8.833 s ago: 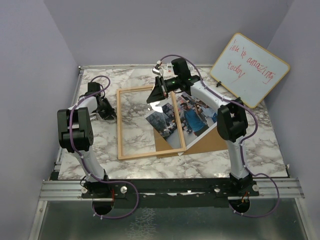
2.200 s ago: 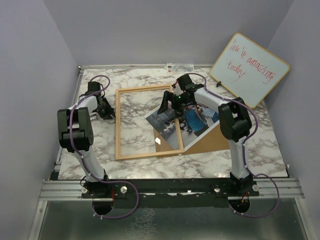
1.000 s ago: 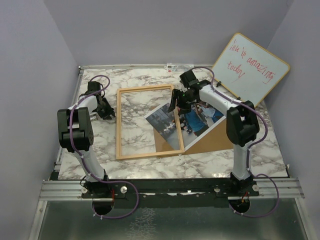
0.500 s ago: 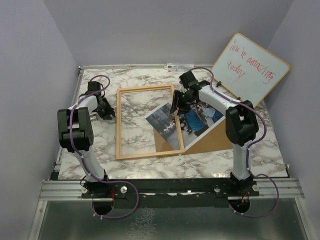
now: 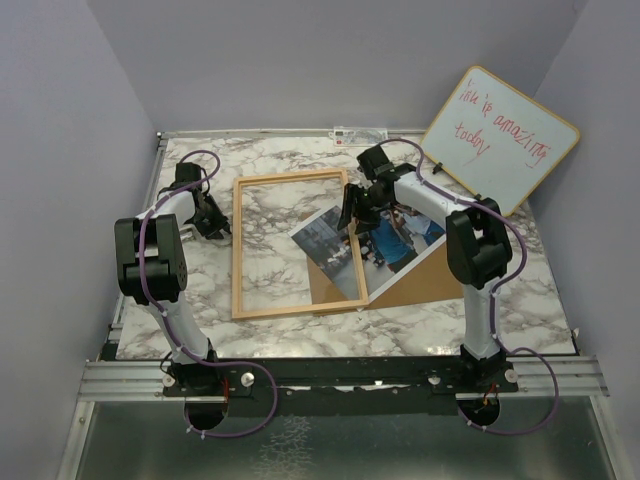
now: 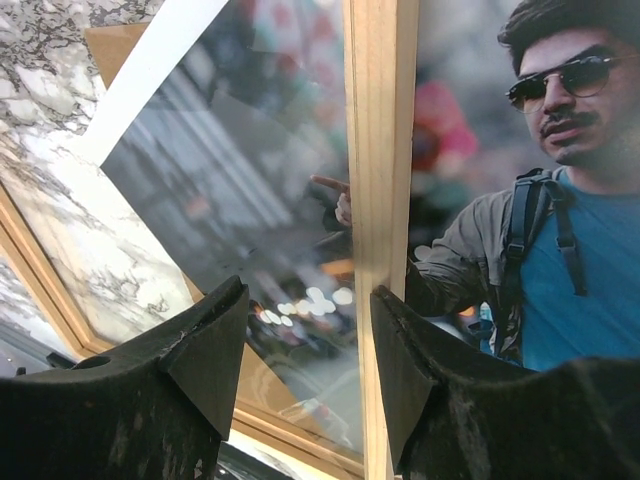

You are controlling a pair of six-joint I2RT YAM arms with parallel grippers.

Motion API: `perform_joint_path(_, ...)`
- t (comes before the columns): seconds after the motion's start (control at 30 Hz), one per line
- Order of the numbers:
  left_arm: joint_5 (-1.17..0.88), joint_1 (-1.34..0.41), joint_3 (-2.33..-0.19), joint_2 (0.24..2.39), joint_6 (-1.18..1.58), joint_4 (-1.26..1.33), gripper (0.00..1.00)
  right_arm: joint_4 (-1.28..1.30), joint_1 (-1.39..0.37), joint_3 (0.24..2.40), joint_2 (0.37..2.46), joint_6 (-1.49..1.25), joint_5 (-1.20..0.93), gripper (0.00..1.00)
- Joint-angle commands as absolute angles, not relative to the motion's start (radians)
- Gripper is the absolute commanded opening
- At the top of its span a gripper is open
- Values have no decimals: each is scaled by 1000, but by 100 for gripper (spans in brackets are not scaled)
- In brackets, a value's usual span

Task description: Put the photo into the frame

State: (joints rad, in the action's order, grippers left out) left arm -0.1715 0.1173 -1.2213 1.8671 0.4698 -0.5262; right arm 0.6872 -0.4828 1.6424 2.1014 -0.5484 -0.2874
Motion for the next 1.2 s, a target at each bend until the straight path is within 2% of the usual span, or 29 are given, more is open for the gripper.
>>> perform_joint_path(0.0, -197, 117, -1235, 1891, 462, -549, 29, 652, -483, 1636, 2153, -539, -318, 57)
perform_joint_path(0.7, -226, 115, -1228, 1905, 463, -541, 29, 438, -480, 1566, 2148, -528, -533, 57)
perform_joint_path(1.17, -232, 115, -1232, 1914, 451, -540, 29, 248, -451, 1561, 2184, -532, -579, 57)
